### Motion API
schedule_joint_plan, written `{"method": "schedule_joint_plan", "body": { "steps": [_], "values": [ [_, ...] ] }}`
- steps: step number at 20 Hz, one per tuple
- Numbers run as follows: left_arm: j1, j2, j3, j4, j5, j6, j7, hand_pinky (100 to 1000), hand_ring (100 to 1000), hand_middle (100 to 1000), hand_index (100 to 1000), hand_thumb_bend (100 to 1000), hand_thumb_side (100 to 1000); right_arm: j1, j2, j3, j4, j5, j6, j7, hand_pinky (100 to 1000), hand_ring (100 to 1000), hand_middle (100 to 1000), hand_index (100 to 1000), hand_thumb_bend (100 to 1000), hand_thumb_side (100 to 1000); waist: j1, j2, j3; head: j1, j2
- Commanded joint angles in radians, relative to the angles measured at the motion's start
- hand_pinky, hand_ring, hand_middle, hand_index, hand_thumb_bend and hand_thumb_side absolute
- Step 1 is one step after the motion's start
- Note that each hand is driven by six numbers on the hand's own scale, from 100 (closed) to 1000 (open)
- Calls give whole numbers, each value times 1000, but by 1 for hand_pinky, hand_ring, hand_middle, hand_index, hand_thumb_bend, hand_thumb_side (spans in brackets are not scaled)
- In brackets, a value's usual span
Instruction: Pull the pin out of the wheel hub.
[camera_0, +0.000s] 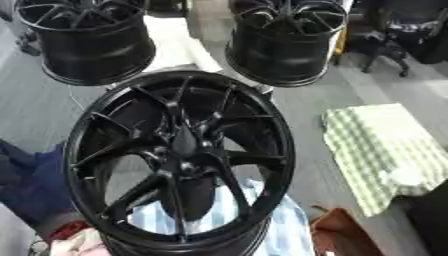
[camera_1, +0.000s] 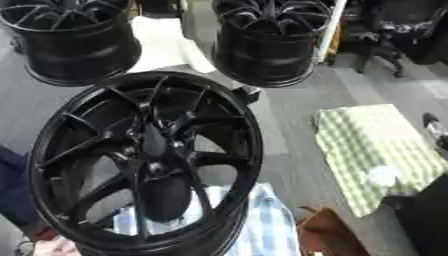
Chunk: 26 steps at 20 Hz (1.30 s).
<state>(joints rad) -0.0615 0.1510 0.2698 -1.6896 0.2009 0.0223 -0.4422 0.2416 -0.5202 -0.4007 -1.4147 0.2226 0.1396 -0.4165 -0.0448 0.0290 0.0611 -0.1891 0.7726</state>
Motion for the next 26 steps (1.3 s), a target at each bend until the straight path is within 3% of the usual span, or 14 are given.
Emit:
{"method": "schedule_joint_plan", "body": {
  "steps": [1,4,8,12,17,22,26],
  "values": [
    [-3,21,6,-14,-1,-4,1,687,1000,649,808,100,856,-6,76,-1,24,-100,-38,-180,786,778,869,930,378,673,2,-9,-2,-8,-3],
    [-4,18,5,-12,0,-5,-1,687,1000,649,808,100,855,-36,143,46,-5,-176,-105,-262,756,746,818,900,321,647,7,-11,-1,-14,-3],
    [-8,15,3,-12,6,-5,-2,687,1000,649,808,100,854,-88,189,124,-88,-231,-194,-269,726,681,710,874,220,614,10,-14,1,-18,-3],
    [-7,14,-1,-12,6,-5,-8,687,1000,649,806,100,856,-125,231,218,-179,-223,-247,-198,721,650,667,864,200,601,12,-12,4,-18,-3],
    [-9,10,-6,-11,6,-5,-16,688,1000,649,802,100,854,-173,280,342,-217,-199,-263,-59,719,641,652,863,182,591,15,-13,8,-12,-3],
    [-10,8,-9,-9,9,-2,-19,688,1000,649,802,100,855,-213,312,412,-188,-233,-281,21,717,637,651,863,184,579,17,-14,13,-8,-3],
    [-10,7,-11,-9,8,-2,-22,688,1000,649,802,100,856,-214,313,425,-182,-239,-294,47,717,637,651,863,184,578,16,-13,12,-5,-3]
  ]
}}
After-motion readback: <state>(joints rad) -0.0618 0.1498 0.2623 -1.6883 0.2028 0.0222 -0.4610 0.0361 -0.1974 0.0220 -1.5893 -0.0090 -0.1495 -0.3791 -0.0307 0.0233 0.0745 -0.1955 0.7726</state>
